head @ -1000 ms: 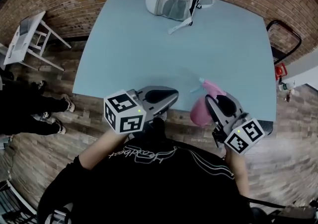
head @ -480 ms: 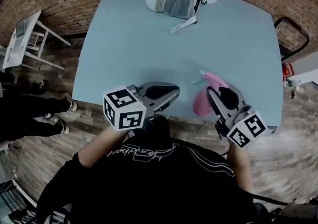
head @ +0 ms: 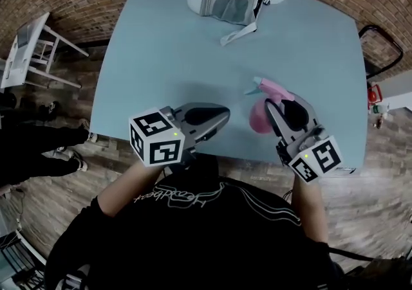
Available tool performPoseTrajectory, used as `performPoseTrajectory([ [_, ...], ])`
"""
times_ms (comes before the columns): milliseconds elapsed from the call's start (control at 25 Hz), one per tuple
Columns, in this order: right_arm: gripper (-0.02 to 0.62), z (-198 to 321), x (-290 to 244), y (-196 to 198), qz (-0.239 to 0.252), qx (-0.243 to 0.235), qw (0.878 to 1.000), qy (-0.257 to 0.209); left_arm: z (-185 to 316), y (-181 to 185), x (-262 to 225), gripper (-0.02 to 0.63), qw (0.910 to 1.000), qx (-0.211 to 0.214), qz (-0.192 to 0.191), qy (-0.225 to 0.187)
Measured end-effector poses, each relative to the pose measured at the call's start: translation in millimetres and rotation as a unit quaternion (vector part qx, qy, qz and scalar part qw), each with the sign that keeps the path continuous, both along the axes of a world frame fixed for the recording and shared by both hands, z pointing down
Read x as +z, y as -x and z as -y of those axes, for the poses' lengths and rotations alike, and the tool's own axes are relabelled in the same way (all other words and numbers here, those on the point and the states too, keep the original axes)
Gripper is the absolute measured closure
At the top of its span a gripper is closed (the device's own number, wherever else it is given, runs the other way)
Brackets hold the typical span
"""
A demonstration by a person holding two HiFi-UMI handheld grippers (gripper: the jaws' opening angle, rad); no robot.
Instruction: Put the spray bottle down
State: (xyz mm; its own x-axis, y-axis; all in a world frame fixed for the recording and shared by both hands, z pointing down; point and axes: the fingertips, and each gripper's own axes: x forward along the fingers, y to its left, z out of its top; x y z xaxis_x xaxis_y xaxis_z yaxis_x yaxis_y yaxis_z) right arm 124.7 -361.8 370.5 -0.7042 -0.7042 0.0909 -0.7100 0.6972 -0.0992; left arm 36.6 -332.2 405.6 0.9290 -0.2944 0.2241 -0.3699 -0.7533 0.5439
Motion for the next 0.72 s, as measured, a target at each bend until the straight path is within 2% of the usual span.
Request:
performPoseTrajectory([
  [320,0.465,36.3,7.5,2.7,-0.015,0.017,0.999,-0.032,21.5,4.1,6.4,0.598,1.0000,-0.004,0.004,0.007],
  [720,0.465,77.5,51.4,1.1,-0.017,0.039,0.999,-0.020,46.7,8.9,21.9,0.598,0.9997,-0.004,0.010,0.022],
])
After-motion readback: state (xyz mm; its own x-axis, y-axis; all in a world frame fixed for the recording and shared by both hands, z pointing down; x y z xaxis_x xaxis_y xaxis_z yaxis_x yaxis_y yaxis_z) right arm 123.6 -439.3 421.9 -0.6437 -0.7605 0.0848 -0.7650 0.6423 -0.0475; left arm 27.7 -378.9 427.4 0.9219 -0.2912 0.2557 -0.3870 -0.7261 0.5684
